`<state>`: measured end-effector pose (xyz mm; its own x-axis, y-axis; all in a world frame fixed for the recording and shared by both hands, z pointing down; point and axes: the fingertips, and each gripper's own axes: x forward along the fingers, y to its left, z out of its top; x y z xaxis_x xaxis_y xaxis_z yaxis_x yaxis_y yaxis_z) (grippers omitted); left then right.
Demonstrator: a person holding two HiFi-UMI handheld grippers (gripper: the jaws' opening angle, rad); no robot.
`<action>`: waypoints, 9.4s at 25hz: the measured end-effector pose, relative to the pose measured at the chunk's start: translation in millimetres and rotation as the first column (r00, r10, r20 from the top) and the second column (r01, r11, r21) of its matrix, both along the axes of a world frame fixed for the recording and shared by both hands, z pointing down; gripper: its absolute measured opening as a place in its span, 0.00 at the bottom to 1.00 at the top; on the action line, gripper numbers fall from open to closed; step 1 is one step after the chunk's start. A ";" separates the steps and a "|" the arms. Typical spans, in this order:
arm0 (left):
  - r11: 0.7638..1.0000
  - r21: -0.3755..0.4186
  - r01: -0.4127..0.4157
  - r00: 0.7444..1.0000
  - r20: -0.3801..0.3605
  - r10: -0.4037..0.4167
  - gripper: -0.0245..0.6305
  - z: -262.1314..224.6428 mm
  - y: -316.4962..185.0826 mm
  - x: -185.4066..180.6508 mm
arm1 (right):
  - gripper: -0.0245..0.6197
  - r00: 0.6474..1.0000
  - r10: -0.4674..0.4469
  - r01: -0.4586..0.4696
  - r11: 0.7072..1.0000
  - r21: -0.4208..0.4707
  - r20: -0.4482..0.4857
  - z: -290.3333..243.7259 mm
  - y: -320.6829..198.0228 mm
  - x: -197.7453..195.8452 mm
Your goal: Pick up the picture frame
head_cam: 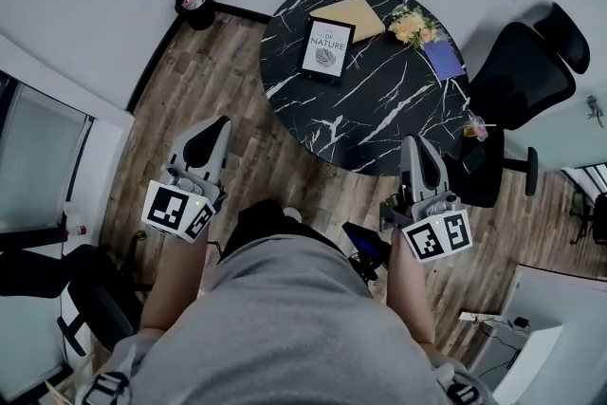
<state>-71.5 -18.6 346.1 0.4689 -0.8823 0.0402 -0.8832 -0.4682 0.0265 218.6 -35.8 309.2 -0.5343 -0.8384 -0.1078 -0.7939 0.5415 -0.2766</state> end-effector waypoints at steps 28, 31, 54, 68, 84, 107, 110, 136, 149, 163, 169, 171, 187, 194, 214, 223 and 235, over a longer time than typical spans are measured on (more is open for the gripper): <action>0.995 0.001 -0.098 0.995 0.002 0.098 0.05 0.8 -104.8 8.1 | 0.08 0.993 0.119 -0.119 0.993 0.003 -0.010 0.5 -73.7 16.1; 0.993 0.012 -0.117 0.993 0.009 0.117 0.05 -6.0 -134.9 3.1 | 0.08 0.991 0.135 -0.135 0.991 0.001 -0.013 -1.7 -97.2 11.9; 0.940 -0.047 -0.337 0.942 -0.010 0.337 0.05 8.9 -329.0 2.6 | 0.08 0.947 0.316 -0.319 0.946 -0.053 -0.049 3.8 -234.6 -9.0; 0.915 -0.107 -0.389 0.921 -0.027 0.388 0.05 35.3 -369.3 -9.3 | 0.08 0.933 0.356 -0.361 0.923 -0.130 -0.060 32.0 -267.6 -29.3; 0.933 -0.139 -0.333 0.943 -0.043 0.330 0.05 39.5 -350.3 -6.0 | 0.08 0.943 0.324 -0.332 0.935 -0.128 -0.080 28.6 -273.9 -4.5; 0.957 -0.109 -0.268 0.963 -0.035 0.266 0.05 32.1 -347.4 -0.9 | 0.08 0.956 0.284 -0.291 0.948 -0.126 -0.077 32.1 -288.4 15.1; 0.958 -0.110 -0.264 0.965 -0.031 0.262 0.05 33.8 -347.3 -0.4 | 0.08 0.952 0.298 -0.305 0.945 -0.121 -0.072 32.5 -290.9 23.3; 0.963 -0.171 -0.209 0.978 -0.020 0.208 0.05 67.3 -361.4 -14.0 | 0.08 0.993 0.092 -0.112 0.930 -0.351 -0.072 149.5 -343.7 -10.3; 0.959 -0.204 -0.197 0.980 -0.041 0.193 0.05 93.7 -376.6 -18.3 | 0.08 0.998 -0.062 0.070 0.822 -0.566 0.033 250.3 -364.2 -43.7; 0.962 -0.176 -0.209 0.978 -0.056 0.202 0.05 101.6 -403.2 1.7 | 0.34 0.982 -0.163 0.182 0.700 -0.691 0.094 320.3 -372.2 -57.3; 0.963 -0.177 -0.202 0.979 -0.057 0.195 0.05 104.7 -409.9 2.9 | 0.40 0.954 -0.256 0.286 0.615 -0.735 0.157 340.3 -368.8 -73.7; 0.964 -0.178 -0.197 0.980 -0.058 0.189 0.05 104.8 -410.6 1.4 | 0.40 0.938 -0.280 0.333 0.577 -0.745 0.202 344.5 -367.7 -80.3; 0.960 -0.191 -0.205 0.979 -0.059 0.197 0.05 107.7 -405.3 4.1 | 0.19 0.873 -0.339 0.473 0.414 -0.778 0.350 360.9 -355.5 -100.7; 0.958 -0.199 -0.207 0.978 -0.057 0.200 0.05 110.3 -403.0 4.7 | 0.12 0.833 -0.330 0.550 0.411 -0.727 0.444 342.5 -352.7 -109.7; 0.960 -0.175 -0.217 0.976 -0.061 0.209 0.05 98.5 -404.6 4.5 | 0.09 0.857 -0.312 0.514 0.557 -0.653 0.410 304.3 -365.6 -99.7; 0.962 -0.150 -0.229 0.973 -0.057 0.223 0.05 84.8 -406.7 9.4 | 0.09 0.842 -0.347 0.538 0.601 -0.592 0.413 262.5 -364.1 -103.5; 0.969 -0.084 -0.233 0.972 -0.050 0.230 0.05 53.3 -406.6 12.2 | 0.09 0.837 -0.418 0.546 0.675 -0.497 0.353 191.4 -364.6 -101.7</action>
<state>-59.3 -425.2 399.4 0.6626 -0.7435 0.0906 -0.7486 -0.6539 0.1094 116.9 -400.4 500.6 -0.9017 -0.4082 0.1424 -0.3606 0.5287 -0.7684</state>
